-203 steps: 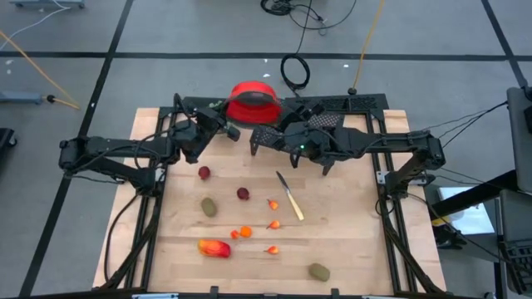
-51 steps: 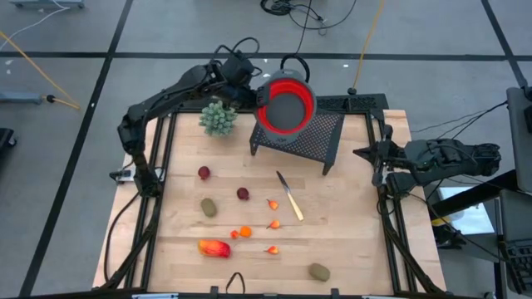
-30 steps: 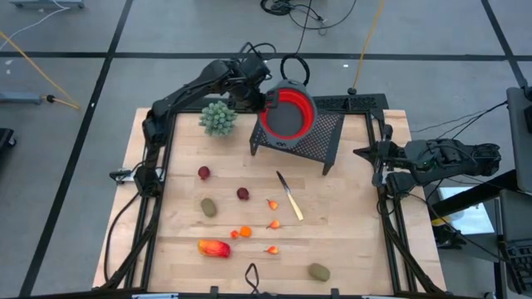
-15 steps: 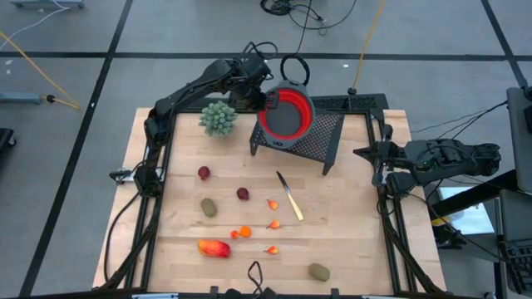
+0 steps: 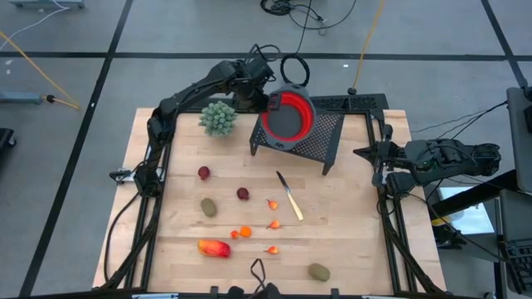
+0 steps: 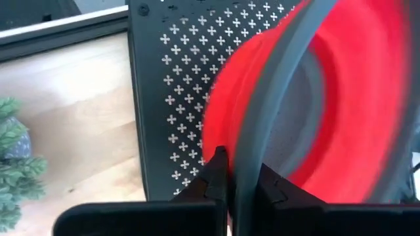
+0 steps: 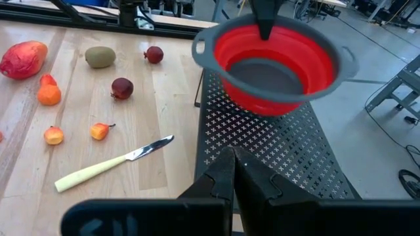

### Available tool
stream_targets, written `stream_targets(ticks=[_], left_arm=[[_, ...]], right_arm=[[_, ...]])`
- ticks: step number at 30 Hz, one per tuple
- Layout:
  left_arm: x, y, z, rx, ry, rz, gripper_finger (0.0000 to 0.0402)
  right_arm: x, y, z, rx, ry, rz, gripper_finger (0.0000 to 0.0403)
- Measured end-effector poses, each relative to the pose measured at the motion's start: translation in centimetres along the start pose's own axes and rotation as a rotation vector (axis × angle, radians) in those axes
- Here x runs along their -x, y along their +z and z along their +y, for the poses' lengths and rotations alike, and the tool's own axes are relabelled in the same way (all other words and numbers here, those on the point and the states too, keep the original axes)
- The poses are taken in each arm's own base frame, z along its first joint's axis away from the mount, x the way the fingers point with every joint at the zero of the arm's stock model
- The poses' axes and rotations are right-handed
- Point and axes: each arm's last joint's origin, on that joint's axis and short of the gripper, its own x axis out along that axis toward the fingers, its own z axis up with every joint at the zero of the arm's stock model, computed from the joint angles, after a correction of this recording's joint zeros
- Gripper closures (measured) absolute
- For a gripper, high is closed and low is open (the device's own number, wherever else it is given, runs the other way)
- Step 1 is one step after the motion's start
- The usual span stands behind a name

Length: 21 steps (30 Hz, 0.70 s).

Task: Pick & Place Fruit
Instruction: Put the red strainer bowl on the shelf

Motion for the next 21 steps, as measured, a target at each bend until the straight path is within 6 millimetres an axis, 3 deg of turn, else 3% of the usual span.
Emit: stream_targets(ticks=[21], left_arm=[[-0.21, 0.06, 0.09, -0.056, 0.010, 0.000, 0.0375]], right_arm=[[0.01, 0.03, -0.02, -0.002, -0.003, -0.002, 0.0403]])
